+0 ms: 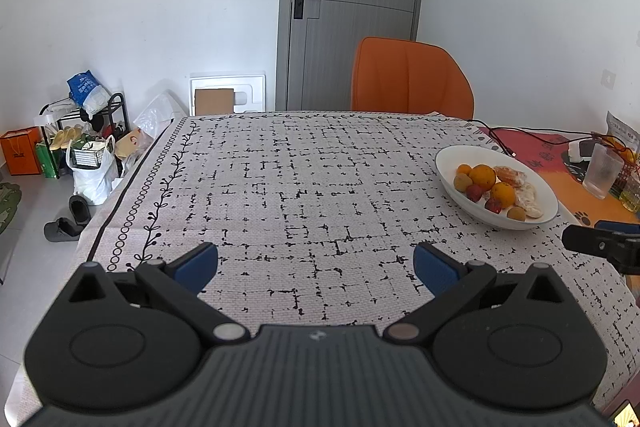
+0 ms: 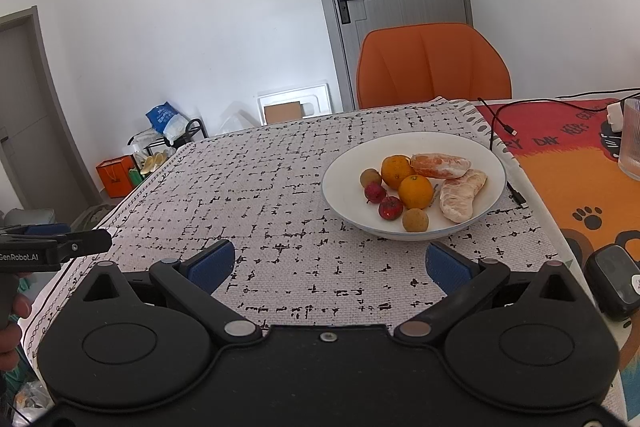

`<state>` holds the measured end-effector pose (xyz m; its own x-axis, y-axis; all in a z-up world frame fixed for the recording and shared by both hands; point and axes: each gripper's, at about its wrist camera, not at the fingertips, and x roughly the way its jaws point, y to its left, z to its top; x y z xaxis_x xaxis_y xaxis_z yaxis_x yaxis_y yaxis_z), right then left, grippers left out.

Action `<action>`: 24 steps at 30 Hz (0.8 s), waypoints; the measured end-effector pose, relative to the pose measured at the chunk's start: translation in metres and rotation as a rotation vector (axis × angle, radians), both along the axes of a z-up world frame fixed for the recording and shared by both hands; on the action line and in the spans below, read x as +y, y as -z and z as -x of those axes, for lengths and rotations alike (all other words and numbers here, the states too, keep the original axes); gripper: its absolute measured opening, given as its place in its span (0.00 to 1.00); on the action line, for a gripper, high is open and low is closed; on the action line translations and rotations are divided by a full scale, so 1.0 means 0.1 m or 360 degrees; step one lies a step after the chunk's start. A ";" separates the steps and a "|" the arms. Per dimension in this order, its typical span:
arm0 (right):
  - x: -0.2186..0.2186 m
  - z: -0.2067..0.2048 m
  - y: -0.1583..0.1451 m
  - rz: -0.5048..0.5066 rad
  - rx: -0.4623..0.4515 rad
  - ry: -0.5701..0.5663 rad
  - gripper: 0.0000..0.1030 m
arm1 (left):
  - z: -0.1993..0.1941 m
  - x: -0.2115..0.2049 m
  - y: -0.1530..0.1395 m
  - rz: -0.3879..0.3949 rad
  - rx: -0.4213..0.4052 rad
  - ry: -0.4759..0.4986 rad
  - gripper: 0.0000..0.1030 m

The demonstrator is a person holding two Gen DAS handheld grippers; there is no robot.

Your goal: Organize fruits

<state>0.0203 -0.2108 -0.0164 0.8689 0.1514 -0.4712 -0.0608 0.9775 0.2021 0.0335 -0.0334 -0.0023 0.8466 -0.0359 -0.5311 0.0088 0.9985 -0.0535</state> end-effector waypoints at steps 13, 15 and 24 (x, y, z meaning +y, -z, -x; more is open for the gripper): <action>0.01 -0.01 0.01 0.0002 0.0006 0.0003 1.00 | 0.00 0.00 -0.01 0.0006 0.0003 0.0005 1.00; 0.01 -0.01 0.02 0.0000 0.0010 0.0005 1.00 | 0.00 -0.01 -0.02 0.0007 0.0002 0.0004 1.00; 0.01 -0.02 0.03 0.0000 0.0016 0.0005 1.00 | 0.00 -0.03 -0.02 0.0003 -0.0001 0.0008 1.00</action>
<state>0.0223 -0.2102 -0.0197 0.8645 0.1489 -0.4801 -0.0559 0.9777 0.2026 0.0335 -0.0360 -0.0003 0.8466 -0.0408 -0.5307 0.0135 0.9984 -0.0552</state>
